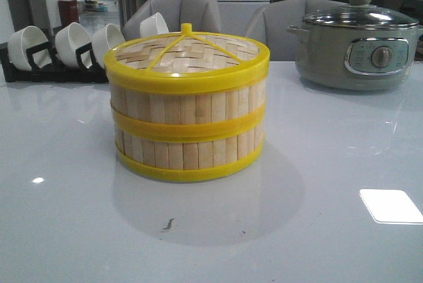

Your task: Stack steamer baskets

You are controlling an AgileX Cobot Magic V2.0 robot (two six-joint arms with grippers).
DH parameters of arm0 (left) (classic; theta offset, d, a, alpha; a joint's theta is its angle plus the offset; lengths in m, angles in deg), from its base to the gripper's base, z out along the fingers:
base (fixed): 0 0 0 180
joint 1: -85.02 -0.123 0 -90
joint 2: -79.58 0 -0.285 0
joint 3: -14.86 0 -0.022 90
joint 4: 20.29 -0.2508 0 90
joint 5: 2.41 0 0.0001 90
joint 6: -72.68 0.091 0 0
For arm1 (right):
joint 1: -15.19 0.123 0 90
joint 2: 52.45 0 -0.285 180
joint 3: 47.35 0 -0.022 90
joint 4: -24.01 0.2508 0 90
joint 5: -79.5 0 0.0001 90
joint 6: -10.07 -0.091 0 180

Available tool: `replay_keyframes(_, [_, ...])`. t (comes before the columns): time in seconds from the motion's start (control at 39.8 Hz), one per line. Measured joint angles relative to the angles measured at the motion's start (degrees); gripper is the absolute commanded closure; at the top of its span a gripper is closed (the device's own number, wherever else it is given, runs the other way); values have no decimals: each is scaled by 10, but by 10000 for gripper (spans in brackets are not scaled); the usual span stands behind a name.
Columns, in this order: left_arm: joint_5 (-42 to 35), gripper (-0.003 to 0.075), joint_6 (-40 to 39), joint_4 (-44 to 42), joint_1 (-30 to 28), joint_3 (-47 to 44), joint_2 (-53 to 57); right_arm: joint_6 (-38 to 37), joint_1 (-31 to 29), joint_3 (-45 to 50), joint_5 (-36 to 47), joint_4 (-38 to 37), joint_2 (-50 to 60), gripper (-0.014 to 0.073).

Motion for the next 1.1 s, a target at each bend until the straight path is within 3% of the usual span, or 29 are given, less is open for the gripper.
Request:
replay_keyframes(0.33, [2, 634, 0, 0, 0, 0, 0, 0, 0, 113, 12, 73, 75, 565])
replay_keyframes(1.1, [2, 634, 0, 0, 0, 0, 0, 31, 0, 114, 29, 88, 76, 565])
